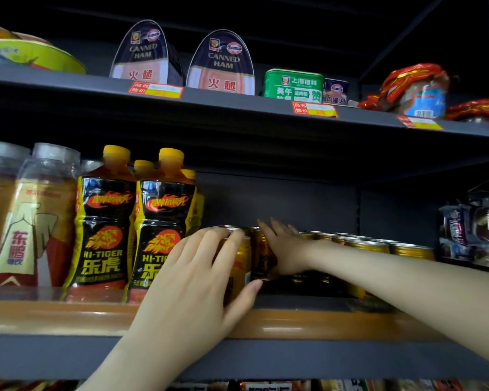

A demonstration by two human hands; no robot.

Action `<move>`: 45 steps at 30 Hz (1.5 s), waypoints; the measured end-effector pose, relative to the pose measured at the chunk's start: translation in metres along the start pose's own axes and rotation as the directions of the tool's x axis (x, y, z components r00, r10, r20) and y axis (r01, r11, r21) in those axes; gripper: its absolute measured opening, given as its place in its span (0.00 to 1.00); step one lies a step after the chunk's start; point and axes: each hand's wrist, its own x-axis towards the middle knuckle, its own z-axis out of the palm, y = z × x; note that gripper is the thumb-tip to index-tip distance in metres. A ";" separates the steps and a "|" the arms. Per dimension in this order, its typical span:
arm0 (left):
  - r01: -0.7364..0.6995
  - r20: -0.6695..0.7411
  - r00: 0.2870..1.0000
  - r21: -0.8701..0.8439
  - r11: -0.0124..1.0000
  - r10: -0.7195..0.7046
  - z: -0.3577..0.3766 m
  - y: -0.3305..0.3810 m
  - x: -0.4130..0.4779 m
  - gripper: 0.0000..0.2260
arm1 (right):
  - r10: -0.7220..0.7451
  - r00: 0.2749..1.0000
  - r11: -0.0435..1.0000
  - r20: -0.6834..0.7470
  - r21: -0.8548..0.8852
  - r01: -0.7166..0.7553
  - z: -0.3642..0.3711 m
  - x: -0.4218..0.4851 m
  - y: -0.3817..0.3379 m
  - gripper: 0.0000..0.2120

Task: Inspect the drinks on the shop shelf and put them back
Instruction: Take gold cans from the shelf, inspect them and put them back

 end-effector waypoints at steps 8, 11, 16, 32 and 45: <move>0.013 0.027 1.000 -0.026 1.000 -0.012 -0.003 0.002 0.001 0.27 | -0.129 0.979 0.986 -0.160 -0.126 0.110 0.001 -0.019 -0.010 0.43; 0.014 0.042 0.999 -0.034 0.999 -0.013 -0.003 0.002 0.001 0.27 | -0.193 0.959 0.979 -0.210 -0.103 0.174 -0.009 -0.034 -0.017 0.37; 0.014 0.060 0.998 -0.028 1.000 -0.013 -0.004 0.002 0.001 0.27 | -0.283 0.929 0.954 -0.238 -0.173 0.247 -0.023 -0.050 -0.024 0.38; 0.048 0.074 0.996 -0.052 0.997 -0.044 -0.020 0.015 0.002 0.27 | -0.514 0.459 0.809 -0.724 -0.587 -0.020 -0.037 -0.153 -0.005 0.24; 0.570 0.785 0.566 -0.594 -0.568 -0.253 -0.125 0.236 -0.175 0.33 | 0.319 0.757 0.218 -0.571 0.821 0.527 0.122 -0.417 -0.085 0.28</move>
